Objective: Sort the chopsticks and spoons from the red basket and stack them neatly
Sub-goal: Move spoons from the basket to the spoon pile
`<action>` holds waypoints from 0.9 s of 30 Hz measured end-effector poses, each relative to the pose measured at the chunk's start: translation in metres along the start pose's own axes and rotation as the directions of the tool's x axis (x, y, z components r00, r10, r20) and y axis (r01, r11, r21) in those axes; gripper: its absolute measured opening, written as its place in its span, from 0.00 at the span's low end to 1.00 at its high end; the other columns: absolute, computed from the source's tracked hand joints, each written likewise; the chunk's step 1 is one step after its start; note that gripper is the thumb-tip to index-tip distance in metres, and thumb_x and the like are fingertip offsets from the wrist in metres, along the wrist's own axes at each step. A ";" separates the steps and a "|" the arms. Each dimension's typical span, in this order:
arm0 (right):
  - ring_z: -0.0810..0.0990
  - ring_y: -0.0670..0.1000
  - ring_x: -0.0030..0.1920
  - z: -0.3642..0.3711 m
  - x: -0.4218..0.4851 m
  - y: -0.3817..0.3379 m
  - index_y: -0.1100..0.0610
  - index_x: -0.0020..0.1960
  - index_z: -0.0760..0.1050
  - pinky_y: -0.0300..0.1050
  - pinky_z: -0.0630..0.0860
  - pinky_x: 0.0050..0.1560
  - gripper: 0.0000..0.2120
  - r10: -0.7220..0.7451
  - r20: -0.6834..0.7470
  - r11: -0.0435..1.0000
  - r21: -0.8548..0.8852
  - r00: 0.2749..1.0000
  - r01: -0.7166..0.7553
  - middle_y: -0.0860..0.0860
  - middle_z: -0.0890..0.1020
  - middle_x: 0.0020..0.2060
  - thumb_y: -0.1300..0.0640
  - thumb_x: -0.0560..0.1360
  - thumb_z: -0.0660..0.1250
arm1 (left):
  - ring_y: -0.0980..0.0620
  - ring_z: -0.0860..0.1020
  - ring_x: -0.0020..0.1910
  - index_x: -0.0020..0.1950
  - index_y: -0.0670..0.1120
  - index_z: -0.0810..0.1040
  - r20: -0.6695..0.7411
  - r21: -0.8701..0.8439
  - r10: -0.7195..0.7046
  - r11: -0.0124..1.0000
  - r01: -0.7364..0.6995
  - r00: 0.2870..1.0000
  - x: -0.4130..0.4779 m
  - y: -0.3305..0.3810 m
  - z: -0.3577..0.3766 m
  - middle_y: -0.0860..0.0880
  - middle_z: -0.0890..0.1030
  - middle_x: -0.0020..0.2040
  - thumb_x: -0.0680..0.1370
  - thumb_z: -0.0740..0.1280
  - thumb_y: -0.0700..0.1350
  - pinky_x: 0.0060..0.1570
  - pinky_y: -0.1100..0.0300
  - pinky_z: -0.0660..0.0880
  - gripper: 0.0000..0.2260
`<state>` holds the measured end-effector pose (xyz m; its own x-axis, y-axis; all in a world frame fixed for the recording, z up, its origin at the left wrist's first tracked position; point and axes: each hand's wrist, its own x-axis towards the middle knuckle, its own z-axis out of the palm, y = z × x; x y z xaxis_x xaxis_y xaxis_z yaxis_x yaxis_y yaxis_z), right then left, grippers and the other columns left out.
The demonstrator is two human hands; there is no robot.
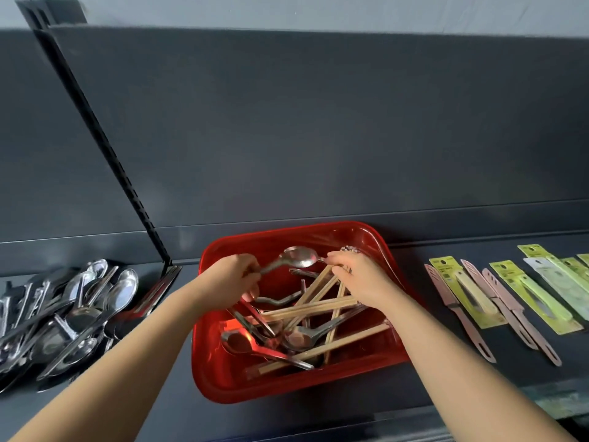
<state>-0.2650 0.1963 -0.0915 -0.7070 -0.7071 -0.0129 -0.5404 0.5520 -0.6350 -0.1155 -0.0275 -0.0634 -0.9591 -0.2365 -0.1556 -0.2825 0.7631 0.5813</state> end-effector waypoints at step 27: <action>0.80 0.55 0.42 0.009 0.056 -0.008 0.53 0.49 0.79 0.48 0.77 0.46 0.05 0.225 0.202 0.920 -0.365 0.953 -0.140 0.51 0.80 0.44 0.58 0.75 0.67 | 0.58 0.74 0.29 0.37 0.49 0.79 0.042 0.004 -0.334 0.942 0.334 0.942 0.027 -0.008 0.027 0.54 0.77 0.31 0.67 0.77 0.44 0.24 0.69 0.66 0.08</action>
<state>-0.2959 0.1484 -0.0940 -0.7036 -0.6388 -0.3113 -0.5647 0.7686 -0.3007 -0.1397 -0.0239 -0.0936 -0.8094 -0.4526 -0.3742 -0.5870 0.6425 0.4926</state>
